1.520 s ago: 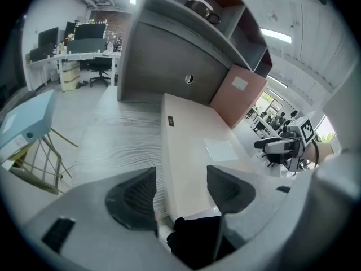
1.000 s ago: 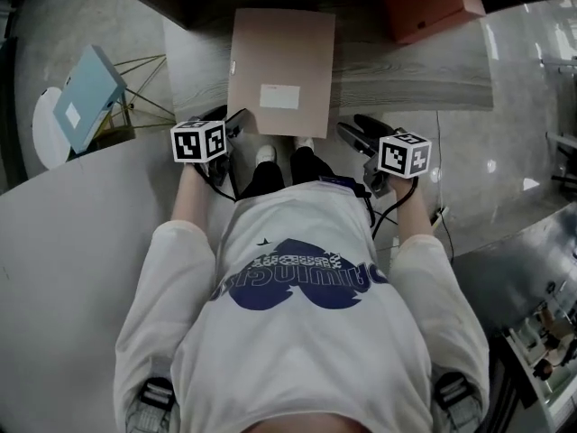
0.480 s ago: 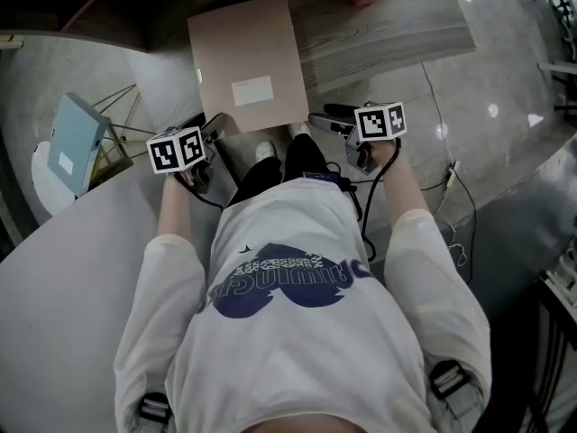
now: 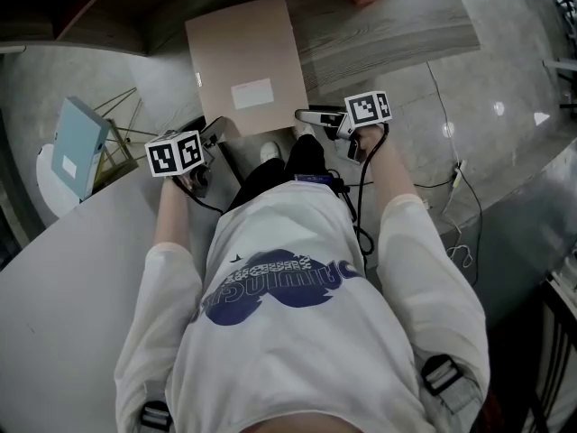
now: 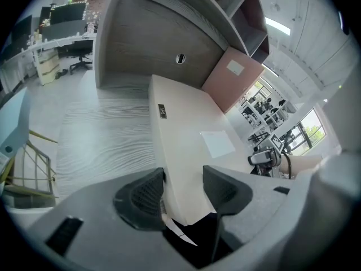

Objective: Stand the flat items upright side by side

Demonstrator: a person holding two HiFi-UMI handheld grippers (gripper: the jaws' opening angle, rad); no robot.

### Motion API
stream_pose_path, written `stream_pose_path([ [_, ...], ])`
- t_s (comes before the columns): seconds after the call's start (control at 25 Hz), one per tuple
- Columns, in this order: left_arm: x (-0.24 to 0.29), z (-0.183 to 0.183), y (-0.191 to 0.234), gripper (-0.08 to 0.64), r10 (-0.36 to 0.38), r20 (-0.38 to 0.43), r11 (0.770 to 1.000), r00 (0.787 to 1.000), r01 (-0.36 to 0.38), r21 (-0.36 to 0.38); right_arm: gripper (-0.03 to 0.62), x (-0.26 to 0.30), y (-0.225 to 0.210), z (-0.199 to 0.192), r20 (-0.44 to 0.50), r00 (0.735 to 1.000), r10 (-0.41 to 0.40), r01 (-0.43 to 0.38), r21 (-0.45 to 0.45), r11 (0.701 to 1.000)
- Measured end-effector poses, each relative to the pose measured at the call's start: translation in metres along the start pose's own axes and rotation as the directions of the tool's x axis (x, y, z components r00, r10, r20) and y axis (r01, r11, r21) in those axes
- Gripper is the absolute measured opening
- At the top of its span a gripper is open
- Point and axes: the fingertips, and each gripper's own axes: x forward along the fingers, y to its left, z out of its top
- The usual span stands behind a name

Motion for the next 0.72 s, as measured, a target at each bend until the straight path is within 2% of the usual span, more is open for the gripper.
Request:
stream_pose_path([
  [0.12,0.001,0.001,0.000,0.232,-0.010,0.003,1.000,1.000,0.010,0.001,0.331,0.003,0.001,0.000,-0.013,0.999,0.035,-0.035,0.008,0.999],
  [0.28,0.000,0.001,0.002,0.232,-0.014,0.006,1.000,1.000,0.014,-0.002,0.279,0.002,0.002,-0.001,-0.046,0.998,0.048,-0.048,0.003,0.999],
  [0.4,0.000,0.002,0.001,0.232,-0.014,0.010,1.000,1.000,0.014,-0.003,0.278,0.011,0.026,0.002,-0.049,0.981,0.187,-0.188,-0.018,0.982],
  [0.6,-0.002,0.002,0.001,0.232,-0.016,0.016,1.000,1.000,0.016,0.001,0.276,0.012,0.033,0.001,-0.062,0.981,0.183,-0.184,-0.013,0.983],
  [0.72,-0.004,0.002,0.001,0.232,-0.014,0.031,1.000,0.999,0.014,-0.001,0.276,0.005,0.020,0.000,-0.090,0.995,0.050,-0.055,-0.051,0.997],
])
